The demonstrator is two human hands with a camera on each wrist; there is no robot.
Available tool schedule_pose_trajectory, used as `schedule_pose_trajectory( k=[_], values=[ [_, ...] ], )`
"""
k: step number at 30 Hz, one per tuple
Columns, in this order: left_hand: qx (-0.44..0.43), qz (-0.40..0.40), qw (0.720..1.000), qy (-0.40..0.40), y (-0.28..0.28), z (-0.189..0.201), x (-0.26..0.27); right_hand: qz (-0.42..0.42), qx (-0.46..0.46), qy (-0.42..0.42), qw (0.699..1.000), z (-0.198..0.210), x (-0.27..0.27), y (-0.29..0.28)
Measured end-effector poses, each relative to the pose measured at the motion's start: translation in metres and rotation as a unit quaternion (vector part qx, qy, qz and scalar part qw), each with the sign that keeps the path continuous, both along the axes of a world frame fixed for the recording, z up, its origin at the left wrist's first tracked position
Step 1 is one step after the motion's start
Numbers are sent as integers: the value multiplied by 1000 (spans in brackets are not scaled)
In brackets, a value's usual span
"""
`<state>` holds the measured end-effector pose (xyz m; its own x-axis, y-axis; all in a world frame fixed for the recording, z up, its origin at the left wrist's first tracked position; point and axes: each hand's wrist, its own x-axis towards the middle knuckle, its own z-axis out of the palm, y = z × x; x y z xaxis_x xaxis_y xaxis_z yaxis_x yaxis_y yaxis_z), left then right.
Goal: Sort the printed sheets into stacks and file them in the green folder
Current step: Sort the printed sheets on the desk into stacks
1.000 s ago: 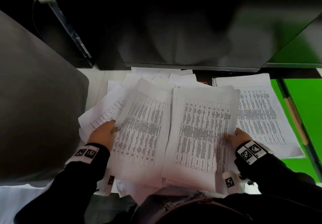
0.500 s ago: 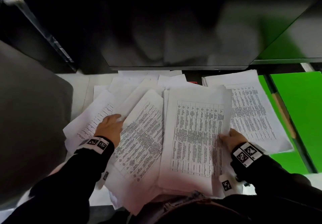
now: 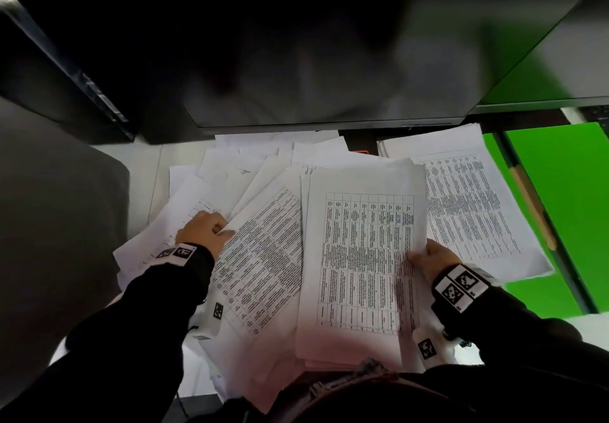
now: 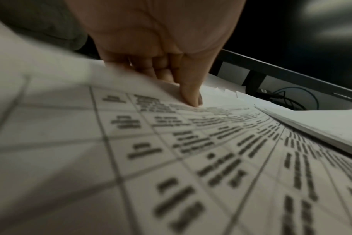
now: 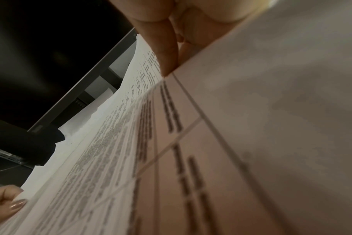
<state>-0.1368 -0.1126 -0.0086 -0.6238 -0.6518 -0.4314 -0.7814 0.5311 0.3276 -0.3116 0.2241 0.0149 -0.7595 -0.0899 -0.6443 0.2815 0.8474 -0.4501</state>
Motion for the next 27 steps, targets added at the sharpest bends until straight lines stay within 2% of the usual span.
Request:
schedule_pose_trajectory(
  k=[3,6,9,11,15,20,24,27],
  values=[
    [39,30,999,24,7,-2,7,-2,2,-3,1000,-3,2,1],
    [48,79,991,94,18,-1,14,9,6,-4,1000,-5,3,0],
    [12,66,992,111,19,1,18,26,15,9,1000,-5,4,-2],
    [-17,89,990,110,16,5,26,28,19,16,999,-6,5,-2],
    [-12,204,967,153,10,13,53,17,7,17,1000,-5,3,-2],
    [-49,223,949,217,7,39,86,34,8,28,999,-1,2,-2],
    [-52,244,926,282,3,62,106,55,21,32,998,4,2,-3],
    [-57,269,899,341,5,80,114,67,22,39,997,8,2,-7]
  ],
)
